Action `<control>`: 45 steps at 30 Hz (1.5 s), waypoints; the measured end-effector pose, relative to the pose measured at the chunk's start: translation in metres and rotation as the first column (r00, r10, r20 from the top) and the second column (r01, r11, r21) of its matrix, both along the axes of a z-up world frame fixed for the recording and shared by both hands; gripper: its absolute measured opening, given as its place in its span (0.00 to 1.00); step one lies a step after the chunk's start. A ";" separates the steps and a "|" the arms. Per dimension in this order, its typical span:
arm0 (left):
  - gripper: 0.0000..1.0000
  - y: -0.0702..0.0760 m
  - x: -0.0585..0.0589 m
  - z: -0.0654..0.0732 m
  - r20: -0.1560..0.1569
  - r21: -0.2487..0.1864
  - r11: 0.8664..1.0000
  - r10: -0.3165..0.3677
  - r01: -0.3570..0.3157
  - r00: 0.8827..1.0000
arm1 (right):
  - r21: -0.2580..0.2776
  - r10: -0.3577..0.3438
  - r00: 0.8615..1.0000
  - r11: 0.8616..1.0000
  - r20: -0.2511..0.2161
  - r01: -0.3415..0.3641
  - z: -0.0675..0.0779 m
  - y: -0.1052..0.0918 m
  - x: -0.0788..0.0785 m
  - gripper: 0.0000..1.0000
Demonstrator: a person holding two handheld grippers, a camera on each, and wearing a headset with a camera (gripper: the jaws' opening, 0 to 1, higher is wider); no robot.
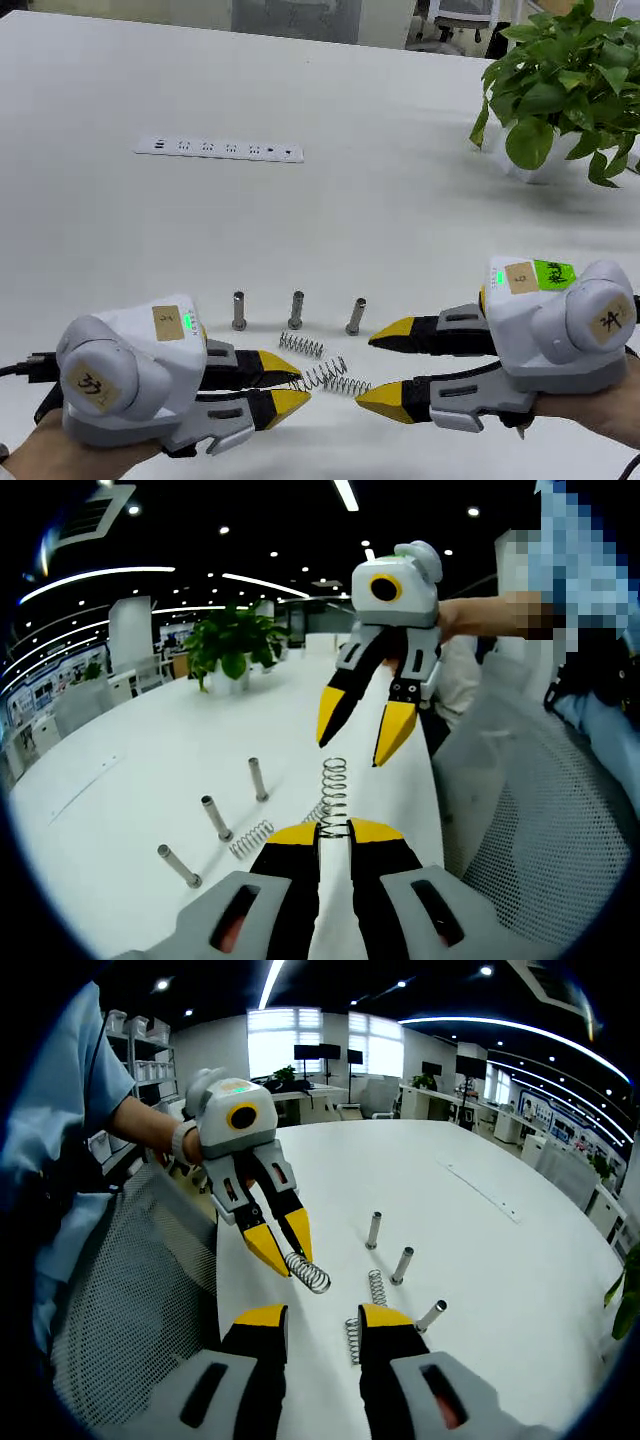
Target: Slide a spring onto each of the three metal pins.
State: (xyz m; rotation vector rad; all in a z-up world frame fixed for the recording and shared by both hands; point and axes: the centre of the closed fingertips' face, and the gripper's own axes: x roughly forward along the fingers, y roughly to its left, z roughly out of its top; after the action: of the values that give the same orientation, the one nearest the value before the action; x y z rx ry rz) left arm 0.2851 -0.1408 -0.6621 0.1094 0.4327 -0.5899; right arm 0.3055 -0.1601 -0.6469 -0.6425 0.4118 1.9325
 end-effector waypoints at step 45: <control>0.10 -0.012 -0.014 -0.013 -0.026 0.064 0.986 -0.154 0.155 0.988 | -0.077 0.170 0.985 0.983 0.022 -0.167 0.002 0.001 -0.030 0.11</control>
State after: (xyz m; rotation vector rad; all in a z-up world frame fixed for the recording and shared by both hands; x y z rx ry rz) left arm 0.2713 -0.1527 -0.6754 0.2017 0.4671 -0.7301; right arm 0.2751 -0.1588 -0.6452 -0.7746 0.4252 2.0732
